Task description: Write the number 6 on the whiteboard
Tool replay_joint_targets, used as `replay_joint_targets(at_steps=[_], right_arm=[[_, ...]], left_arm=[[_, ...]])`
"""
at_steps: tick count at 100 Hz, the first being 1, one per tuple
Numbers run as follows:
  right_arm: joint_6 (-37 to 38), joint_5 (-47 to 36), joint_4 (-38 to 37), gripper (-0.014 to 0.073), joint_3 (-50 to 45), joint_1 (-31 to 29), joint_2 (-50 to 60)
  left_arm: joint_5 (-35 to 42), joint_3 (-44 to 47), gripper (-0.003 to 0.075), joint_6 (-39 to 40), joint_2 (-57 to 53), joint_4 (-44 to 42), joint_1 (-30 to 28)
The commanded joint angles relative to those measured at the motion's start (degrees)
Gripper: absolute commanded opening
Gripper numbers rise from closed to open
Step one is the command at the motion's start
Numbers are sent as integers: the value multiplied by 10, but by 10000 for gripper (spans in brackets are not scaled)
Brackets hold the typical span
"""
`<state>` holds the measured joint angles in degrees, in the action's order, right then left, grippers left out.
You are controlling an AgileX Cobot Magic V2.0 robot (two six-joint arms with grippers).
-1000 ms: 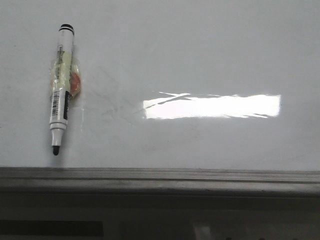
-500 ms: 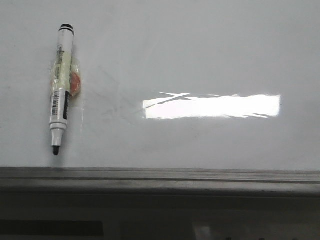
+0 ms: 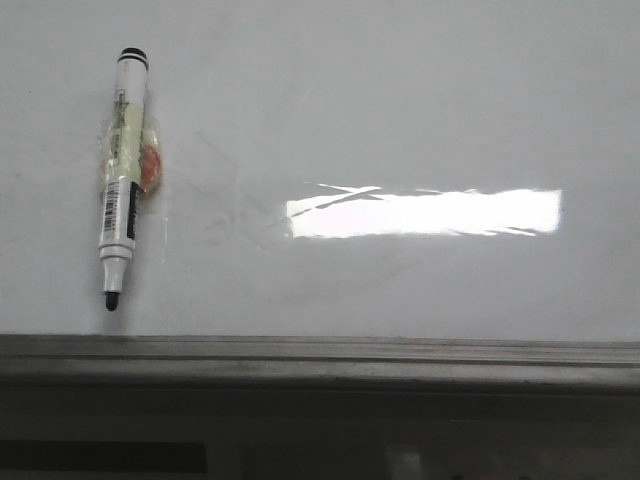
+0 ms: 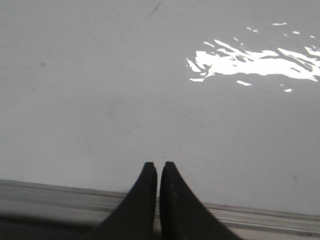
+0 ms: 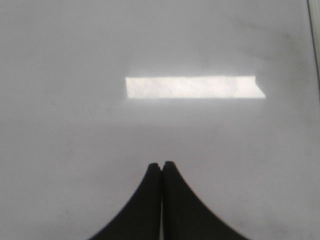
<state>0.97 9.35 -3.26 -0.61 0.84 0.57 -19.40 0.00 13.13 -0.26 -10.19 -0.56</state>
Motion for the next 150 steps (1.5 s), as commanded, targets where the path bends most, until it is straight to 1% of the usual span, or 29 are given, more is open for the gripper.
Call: replay_joint_targets(at_steps=[1, 14, 21, 26, 36, 41, 51, 58, 62, 70, 75, 86, 97, 100, 114, 124, 129, 136, 138, 143, 150], right_arm=[[-5, -68, -7, -64, -8, -4, 10], [-5, -66, -7, -64, -8, -4, 10], [-5, -65, -7, -64, -8, -4, 10], [-5, -65, -7, -64, -8, -4, 10], [-5, -65, -5, -64, -8, -4, 10], [-5, -62, -5, -64, -8, -4, 10], [-5, -53, -5, -64, -8, -4, 10], [-5, -51, -4, -64, -8, -4, 9], [6, -55, 15, -64, -8, -4, 9], [9, -56, 77, -64, -8, -4, 4], [9, -55, 80, -64, -8, -4, 1], [9, -54, 80, -64, -7, -4, -18], [9, -23, 84, -64, 19, -4, -50], [9, -10, 84, -64, 25, -4, -60], [9, -10, 91, -64, 49, -4, -114], [9, -10, 115, -64, 77, -4, -149], [9, -10, 115, -64, 88, -4, -158], [9, -14, 115, -64, 100, -4, -168], [9, -17, 115, -64, 103, -4, -171], [9, -25, 115, -64, 103, -4, -173], [9, -25, 115, -64, 103, -4, -174]], left_arm=[[42, 14, -20, 3, -17, -27, -2], [47, 14, -20, 3, -17, -43, -2], [70, 14, -20, 5, -17, -30, -2], [98, 14, -20, 5, -17, 0, -2], [142, 14, -20, 5, -17, 114, -2], [156, 14, -20, 5, -17, 145, -2], [168, 14, -20, 5, -17, 127, -2], [194, 14, -20, 5, -17, 112, -2], [211, 14, -20, 5, -17, 113, -2], [247, 13, -20, 5, -17, 116, -2], [254, 10, -20, 5, -17, 120, -2], [232, -12, -20, 5, -16, 111, 3], [156, -48, -20, 5, 0, 111, 3], [146, -57, -20, 5, 10, 111, 3], [109, -107, -20, 1, 61, 111, 3], [73, -137, -20, 0, 98, 111, 3], [62, -147, -20, -17, 114, 109, 3], [53, -156, -17, -61, 133, 109, 3], [53, -156, -5, -81, 140, 109, 3], [54, -156, 38, -94, 149, 111, 3], [65, -156, 166, -94, 161, 123, 3]])
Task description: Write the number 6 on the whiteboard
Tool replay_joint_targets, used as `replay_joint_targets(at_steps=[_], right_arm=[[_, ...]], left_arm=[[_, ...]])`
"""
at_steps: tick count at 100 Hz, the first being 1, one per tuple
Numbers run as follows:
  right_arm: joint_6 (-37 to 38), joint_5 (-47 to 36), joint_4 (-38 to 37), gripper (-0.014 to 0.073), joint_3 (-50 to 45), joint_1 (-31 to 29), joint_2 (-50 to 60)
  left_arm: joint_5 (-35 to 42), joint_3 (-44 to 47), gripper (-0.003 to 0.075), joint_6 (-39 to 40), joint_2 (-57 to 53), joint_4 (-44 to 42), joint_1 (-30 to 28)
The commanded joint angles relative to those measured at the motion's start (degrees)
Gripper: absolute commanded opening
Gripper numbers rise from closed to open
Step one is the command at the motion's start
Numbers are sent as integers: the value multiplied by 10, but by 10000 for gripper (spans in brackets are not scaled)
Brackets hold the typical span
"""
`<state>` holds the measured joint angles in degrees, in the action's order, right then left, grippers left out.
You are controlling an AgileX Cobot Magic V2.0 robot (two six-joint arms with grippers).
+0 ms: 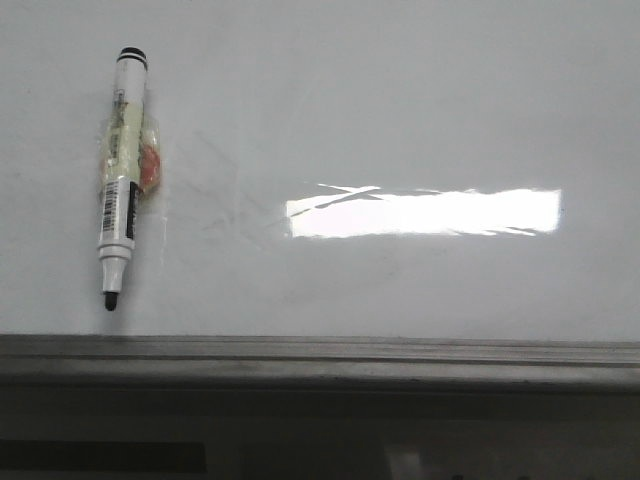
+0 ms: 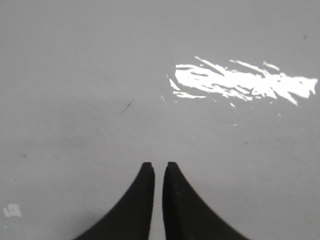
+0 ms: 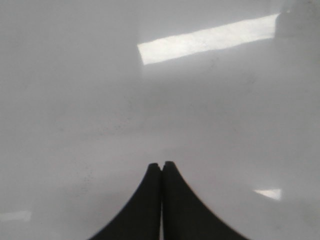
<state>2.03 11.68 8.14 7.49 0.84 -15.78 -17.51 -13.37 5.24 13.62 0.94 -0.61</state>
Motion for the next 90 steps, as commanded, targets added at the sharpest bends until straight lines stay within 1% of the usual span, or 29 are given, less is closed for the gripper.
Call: replay_joint_targets(at_steps=[1, 5, 8, 12, 15, 21, 28, 36, 45, 50, 57, 71, 82, 90], right_arm=[[-1, -48, 1, -64, 22, -4, -11], [-1, -49, 1, -64, 21, -4, -12], [-1, -51, 2, -64, 19, -4, -12], [-1, -49, 3, -64, 17, -4, -13], [-1, -47, 3, -64, 16, -4, -13], [-1, -38, 6, -64, 16, -4, -13], [-1, -38, 11, -64, 16, -4, -13], [-1, -38, 11, -64, 16, -4, -13], [-1, -38, 12, -64, 16, -4, -13], [-1, -38, 12, -64, 16, -4, -13], [-1, -38, 14, -64, 16, -4, -13], [-1, -38, 14, -64, 16, -4, -13], [-1, -39, 14, -64, 16, -4, -13], [-1, -38, 14, -64, 16, -4, -13]], left_arm=[[48, -22, 195, -15, 25, 15, 3], [65, -22, 277, -15, 28, 23, 3], [80, -22, 321, -15, 31, 24, 3], [111, -18, 364, -15, 36, 31, 3], [136, -16, 378, -15, 40, 35, 3], [175, -14, 377, -15, 44, 38, 3], [201, -14, 377, -15, 48, 38, 3], [217, -14, 377, -15, 48, 34, 6], [225, -15, 377, -15, 48, 28, 31], [225, -15, 377, -15, 48, 28, 56], [225, -15, 377, -15, 53, 28, 105], [229, -15, 377, -15, 83, 29, 233], [235, -15, 378, -15, 111, 29, 320], [249, -15, 379, -11, 141, 57, 379]])
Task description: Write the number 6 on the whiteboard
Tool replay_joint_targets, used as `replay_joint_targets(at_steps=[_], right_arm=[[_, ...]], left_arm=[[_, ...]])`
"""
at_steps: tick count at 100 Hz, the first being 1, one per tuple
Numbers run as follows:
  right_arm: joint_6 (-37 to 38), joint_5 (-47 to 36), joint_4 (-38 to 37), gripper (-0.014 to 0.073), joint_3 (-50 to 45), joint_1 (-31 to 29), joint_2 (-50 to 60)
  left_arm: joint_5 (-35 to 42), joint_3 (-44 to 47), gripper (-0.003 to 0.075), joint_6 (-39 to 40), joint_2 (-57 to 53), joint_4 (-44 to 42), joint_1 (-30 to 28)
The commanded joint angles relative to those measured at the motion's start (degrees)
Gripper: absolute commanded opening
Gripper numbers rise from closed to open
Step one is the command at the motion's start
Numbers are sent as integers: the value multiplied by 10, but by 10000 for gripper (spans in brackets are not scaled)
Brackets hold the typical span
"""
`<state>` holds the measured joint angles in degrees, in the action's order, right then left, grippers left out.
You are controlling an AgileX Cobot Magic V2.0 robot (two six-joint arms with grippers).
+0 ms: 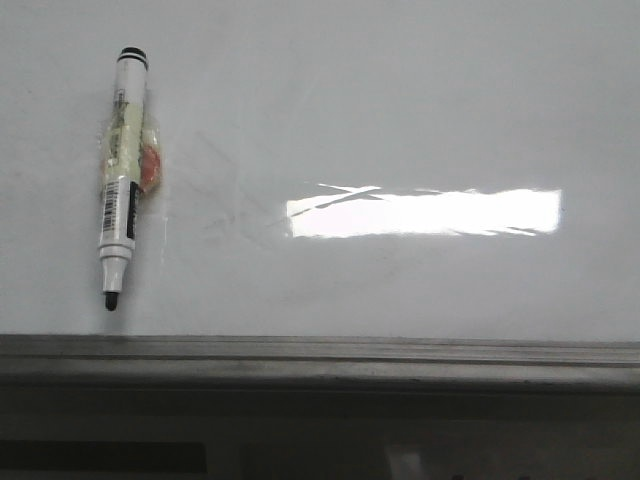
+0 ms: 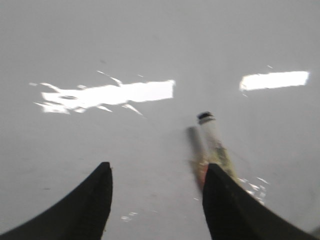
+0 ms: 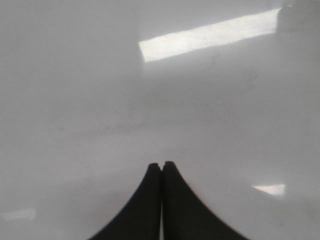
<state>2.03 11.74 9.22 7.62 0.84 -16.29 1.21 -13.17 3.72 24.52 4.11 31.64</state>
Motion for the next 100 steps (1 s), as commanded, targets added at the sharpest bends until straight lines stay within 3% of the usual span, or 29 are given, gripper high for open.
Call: replay_joint_targets(at_steps=[1, 19, 33, 78, 87, 100], right_arm=[[-1, -39, 3, -64, 15, -4, -8], [-1, -43, 3, -64, 15, -4, -8], [-1, -43, 3, -64, 15, -4, -8], [-1, -43, 3, -64, 15, -4, -8], [-1, -43, 3, -64, 15, 3, -8], [-1, -37, 3, -64, 15, 46, -8]], left_arm=[[63, -17, 379, 4, 34, 25, 61], [96, -17, 382, 4, 112, 49, 143], [156, -22, 440, 9, 183, 69, 176], [214, -55, 448, 24, 360, 77, 183], [214, -55, 410, 29, 378, 91, 183], [206, -55, 259, 29, 394, 129, 183]])
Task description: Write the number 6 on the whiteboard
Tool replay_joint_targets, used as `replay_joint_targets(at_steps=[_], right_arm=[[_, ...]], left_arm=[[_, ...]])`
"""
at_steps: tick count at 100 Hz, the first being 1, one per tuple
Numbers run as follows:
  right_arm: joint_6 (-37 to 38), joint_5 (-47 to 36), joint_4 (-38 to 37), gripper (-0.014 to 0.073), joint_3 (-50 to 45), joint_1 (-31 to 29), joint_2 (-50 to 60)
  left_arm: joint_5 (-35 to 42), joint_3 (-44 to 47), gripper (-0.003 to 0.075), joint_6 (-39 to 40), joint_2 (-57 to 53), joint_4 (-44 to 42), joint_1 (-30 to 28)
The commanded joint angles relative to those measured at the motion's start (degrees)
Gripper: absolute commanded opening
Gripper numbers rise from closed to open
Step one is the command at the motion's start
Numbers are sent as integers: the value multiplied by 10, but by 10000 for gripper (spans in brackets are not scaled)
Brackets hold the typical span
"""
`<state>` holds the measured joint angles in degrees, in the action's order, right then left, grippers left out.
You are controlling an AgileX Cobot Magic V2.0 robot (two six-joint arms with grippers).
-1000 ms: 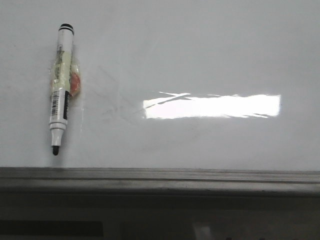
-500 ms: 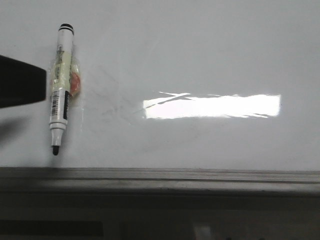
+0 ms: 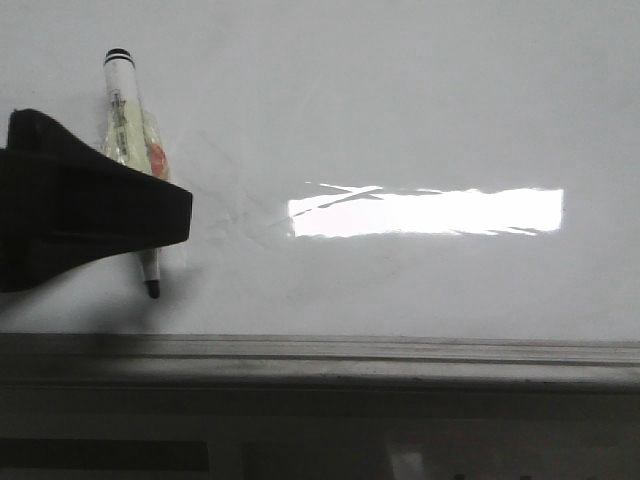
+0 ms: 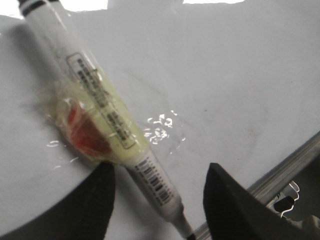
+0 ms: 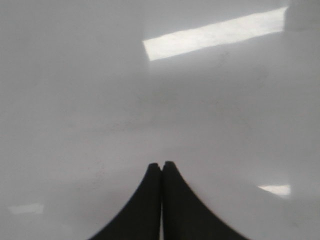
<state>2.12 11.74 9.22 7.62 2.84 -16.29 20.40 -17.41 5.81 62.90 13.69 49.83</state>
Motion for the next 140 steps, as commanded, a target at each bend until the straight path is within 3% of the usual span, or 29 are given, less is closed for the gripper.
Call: replay_joint_targets(at_steps=[1, 20, 49, 65, 81, 98, 106, 115, 123, 129, 140], right_arm=[[-2, -36, 3, -64, 15, 34, -8], [-2, -19, 3, -64, 20, 138, -39], [-4, -23, 3, -64, 39, 213, -145], [-88, -22, 3, -64, 92, 259, -199], [-163, -3, 3, -64, 162, 349, -261], [-167, -13, 3, -54, 236, 452, -315], [-167, -14, 3, 30, 265, 494, -332], [-166, -16, 10, 259, 293, 523, -345], [-166, -28, 30, 408, 306, 537, -353], [-166, -29, 40, 440, 317, 544, -357], [-166, -32, 64, 405, 330, 553, -362]], left_arm=[[14, -13, 249, 8, 11, 33, 1], [14, -13, -20, 8, 18, 33, 0], [15, -13, -20, 8, 18, 29, 1], [14, -13, -20, 8, 1, -42, 5], [10, -13, -20, 8, -44, -82, 32], [0, -13, -20, 8, -82, -171, 45], [0, -13, -20, 7, -88, -181, 45], [0, -13, -20, 0, -95, -252, 45], [14, -13, -20, 0, -95, -304, 45], [34, -13, -20, 0, -95, -311, 45], [45, -13, -20, 0, -94, -346, 45]])
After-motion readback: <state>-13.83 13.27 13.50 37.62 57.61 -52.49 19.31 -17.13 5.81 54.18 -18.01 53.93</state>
